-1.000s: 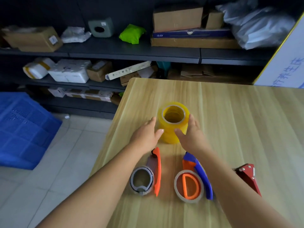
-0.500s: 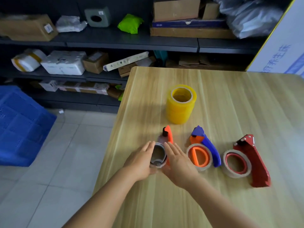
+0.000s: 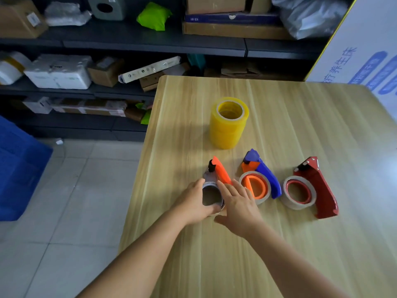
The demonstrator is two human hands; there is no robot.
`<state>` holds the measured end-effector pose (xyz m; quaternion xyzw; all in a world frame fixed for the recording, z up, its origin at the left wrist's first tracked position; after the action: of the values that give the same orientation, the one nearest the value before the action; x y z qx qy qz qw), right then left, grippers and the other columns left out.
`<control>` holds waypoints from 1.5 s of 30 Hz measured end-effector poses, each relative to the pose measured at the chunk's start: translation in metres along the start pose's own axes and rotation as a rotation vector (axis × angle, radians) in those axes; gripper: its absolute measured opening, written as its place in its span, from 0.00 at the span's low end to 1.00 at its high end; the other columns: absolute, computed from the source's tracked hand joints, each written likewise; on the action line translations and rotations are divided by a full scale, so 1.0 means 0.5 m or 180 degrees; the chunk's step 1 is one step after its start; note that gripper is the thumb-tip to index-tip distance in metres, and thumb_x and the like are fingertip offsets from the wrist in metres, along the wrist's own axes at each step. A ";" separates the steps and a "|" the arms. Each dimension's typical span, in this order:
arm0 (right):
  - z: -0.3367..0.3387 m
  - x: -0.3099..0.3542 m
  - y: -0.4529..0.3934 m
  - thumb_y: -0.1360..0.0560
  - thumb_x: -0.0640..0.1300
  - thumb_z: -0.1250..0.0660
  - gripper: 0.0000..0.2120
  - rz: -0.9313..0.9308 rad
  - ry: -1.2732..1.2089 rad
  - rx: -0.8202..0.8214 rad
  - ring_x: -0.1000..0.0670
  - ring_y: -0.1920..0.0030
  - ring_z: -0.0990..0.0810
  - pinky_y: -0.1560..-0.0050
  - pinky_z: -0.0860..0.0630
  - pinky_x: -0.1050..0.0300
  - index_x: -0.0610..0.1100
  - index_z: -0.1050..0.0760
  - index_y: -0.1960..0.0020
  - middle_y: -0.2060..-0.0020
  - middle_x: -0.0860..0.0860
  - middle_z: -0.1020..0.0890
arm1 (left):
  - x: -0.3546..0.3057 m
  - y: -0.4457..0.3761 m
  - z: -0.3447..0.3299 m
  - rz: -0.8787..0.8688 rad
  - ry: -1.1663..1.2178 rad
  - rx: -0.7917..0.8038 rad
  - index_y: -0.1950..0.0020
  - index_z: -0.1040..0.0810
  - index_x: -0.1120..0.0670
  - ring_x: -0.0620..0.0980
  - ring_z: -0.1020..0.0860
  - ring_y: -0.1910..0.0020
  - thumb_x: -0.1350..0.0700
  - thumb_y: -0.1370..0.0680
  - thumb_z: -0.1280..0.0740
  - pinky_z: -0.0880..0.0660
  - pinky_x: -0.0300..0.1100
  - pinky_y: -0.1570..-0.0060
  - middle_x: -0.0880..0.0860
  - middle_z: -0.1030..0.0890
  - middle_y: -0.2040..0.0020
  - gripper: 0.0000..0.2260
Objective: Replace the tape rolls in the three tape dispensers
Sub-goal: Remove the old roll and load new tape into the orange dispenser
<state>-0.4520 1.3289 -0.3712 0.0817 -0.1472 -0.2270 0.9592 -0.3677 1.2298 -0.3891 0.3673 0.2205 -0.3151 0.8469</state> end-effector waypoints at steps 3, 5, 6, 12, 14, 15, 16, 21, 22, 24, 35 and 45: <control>-0.007 0.004 -0.007 0.30 0.61 0.30 0.47 0.0022 0.0068 -0.0006 0.47 0.23 0.56 0.26 0.56 0.46 0.49 0.54 0.22 0.25 0.54 0.41 | -0.008 -0.004 -0.005 0.0076 -0.0156 -0.0090 0.22 0.48 0.52 0.51 0.37 0.27 0.40 0.32 0.28 0.35 0.45 0.35 0.51 0.41 0.23 0.45; -0.008 0.002 -0.013 0.31 0.63 0.31 0.48 0.0001 0.0171 -0.0034 0.47 0.24 0.54 0.27 0.55 0.45 0.48 0.54 0.22 0.25 0.53 0.41 | -0.012 -0.006 -0.007 0.0145 -0.0110 -0.0140 0.23 0.45 0.52 0.51 0.35 0.29 0.40 0.33 0.27 0.33 0.45 0.36 0.51 0.39 0.25 0.45; -0.008 0.000 -0.016 0.32 0.63 0.31 0.48 -0.0003 0.0222 -0.0045 0.46 0.24 0.53 0.27 0.54 0.45 0.48 0.53 0.22 0.26 0.52 0.40 | -0.014 -0.007 -0.007 0.0188 -0.0079 -0.0144 0.24 0.44 0.51 0.52 0.33 0.30 0.41 0.33 0.27 0.31 0.45 0.38 0.51 0.37 0.26 0.43; 0.008 -0.009 -0.034 0.37 0.66 0.29 0.42 0.0183 0.0143 -0.0247 0.48 0.30 0.41 0.32 0.46 0.49 0.52 0.38 0.29 0.34 0.54 0.30 | -0.028 -0.003 -0.009 0.0211 -0.0163 -0.0200 0.28 0.38 0.52 0.53 0.29 0.35 0.45 0.31 0.27 0.29 0.45 0.42 0.52 0.32 0.30 0.36; 0.012 -0.014 -0.035 0.38 0.66 0.30 0.42 0.0233 0.0148 -0.0262 0.48 0.31 0.40 0.32 0.45 0.50 0.51 0.36 0.30 0.36 0.54 0.29 | -0.033 0.000 -0.012 0.0170 -0.0219 -0.0247 0.26 0.41 0.53 0.53 0.30 0.33 0.46 0.30 0.27 0.30 0.45 0.40 0.51 0.35 0.28 0.37; 0.013 -0.015 -0.035 0.38 0.67 0.30 0.42 0.0250 0.0172 -0.0267 0.48 0.31 0.39 0.33 0.45 0.51 0.51 0.36 0.30 0.36 0.54 0.28 | -0.034 0.001 -0.012 0.0154 -0.0248 -0.0270 0.26 0.41 0.53 0.53 0.30 0.33 0.46 0.29 0.27 0.29 0.46 0.40 0.51 0.36 0.28 0.37; 0.015 -0.015 -0.035 0.38 0.67 0.30 0.42 0.0266 0.0201 -0.0269 0.48 0.32 0.38 0.33 0.44 0.51 0.50 0.36 0.30 0.36 0.54 0.28 | -0.035 0.001 -0.012 0.0147 -0.0281 -0.0275 0.27 0.41 0.53 0.54 0.29 0.34 0.46 0.29 0.27 0.29 0.47 0.40 0.52 0.36 0.28 0.36; 0.023 -0.010 -0.039 0.37 0.66 0.29 0.42 0.0302 0.0175 -0.0202 0.48 0.31 0.39 0.32 0.43 0.50 0.50 0.37 0.29 0.35 0.53 0.29 | -0.038 -0.009 -0.008 0.0253 -0.0295 -0.0167 0.28 0.41 0.53 0.56 0.28 0.35 0.48 0.29 0.27 0.28 0.47 0.40 0.54 0.36 0.29 0.36; 0.024 -0.010 -0.038 0.37 0.66 0.29 0.43 0.0331 0.0168 -0.0189 0.48 0.31 0.39 0.32 0.43 0.50 0.49 0.37 0.29 0.35 0.53 0.29 | -0.040 -0.010 -0.009 0.0250 -0.0299 -0.0159 0.29 0.40 0.53 0.56 0.28 0.36 0.48 0.30 0.27 0.28 0.47 0.41 0.54 0.35 0.30 0.35; 0.025 -0.013 -0.036 0.38 0.66 0.30 0.44 0.0396 0.0227 -0.0167 0.48 0.30 0.40 0.31 0.44 0.51 0.48 0.38 0.28 0.35 0.52 0.30 | -0.046 -0.009 -0.013 0.0231 -0.0347 -0.0174 0.31 0.39 0.52 0.57 0.27 0.38 0.49 0.30 0.26 0.27 0.48 0.43 0.54 0.34 0.32 0.33; 0.034 -0.024 0.002 0.32 0.62 0.30 0.36 0.0254 -0.0028 -0.0514 0.48 0.35 0.32 0.36 0.36 0.54 0.48 0.35 0.30 0.38 0.51 0.25 | -0.011 -0.009 -0.012 0.0639 0.0069 -0.0212 0.23 0.46 0.48 0.54 0.29 0.34 0.43 0.33 0.26 0.29 0.43 0.42 0.53 0.35 0.28 0.44; 0.006 -0.062 0.032 0.24 0.51 0.35 0.21 -0.1218 -0.1368 -0.0288 0.46 0.52 0.22 0.60 0.29 0.56 0.47 0.35 0.35 0.45 0.49 0.26 | -0.027 -0.014 -0.016 0.0361 0.0353 -0.0263 0.31 0.35 0.49 0.50 0.26 0.40 0.48 0.34 0.24 0.28 0.41 0.47 0.49 0.27 0.35 0.35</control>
<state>-0.4728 1.3568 -0.3725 0.0151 -0.3187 -0.4222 0.8485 -0.3832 1.2373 -0.3892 0.3608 0.2587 -0.2364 0.8643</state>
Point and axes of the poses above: each hand's wrist, its own y-axis away from the middle knuckle, its own z-axis out of the back of the hand, x = y × z, the point moved 6 cm from there along -y, towards the middle knuckle
